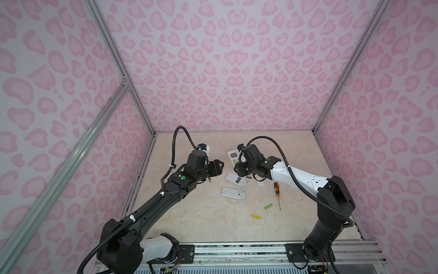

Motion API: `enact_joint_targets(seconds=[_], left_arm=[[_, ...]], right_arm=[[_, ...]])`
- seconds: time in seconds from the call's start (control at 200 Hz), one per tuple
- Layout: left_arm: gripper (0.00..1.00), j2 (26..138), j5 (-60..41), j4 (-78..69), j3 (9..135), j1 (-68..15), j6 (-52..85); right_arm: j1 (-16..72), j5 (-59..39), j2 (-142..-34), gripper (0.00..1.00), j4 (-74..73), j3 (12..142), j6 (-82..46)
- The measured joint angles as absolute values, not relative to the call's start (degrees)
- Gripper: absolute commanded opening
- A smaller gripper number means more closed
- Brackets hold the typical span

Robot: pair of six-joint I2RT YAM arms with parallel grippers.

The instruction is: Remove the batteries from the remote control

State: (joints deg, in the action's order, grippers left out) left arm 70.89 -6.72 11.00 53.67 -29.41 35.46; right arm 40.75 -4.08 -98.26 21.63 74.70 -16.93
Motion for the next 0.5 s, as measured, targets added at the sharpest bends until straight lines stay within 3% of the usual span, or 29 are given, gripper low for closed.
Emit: enact_joint_targets(seconds=[0.5], left_arm=[[0.67,75.0,-24.4,7.6,55.7,-24.8,39.6]], right_arm=[[46.4,-8.5,-95.1,0.29,23.1,75.5,-20.5]])
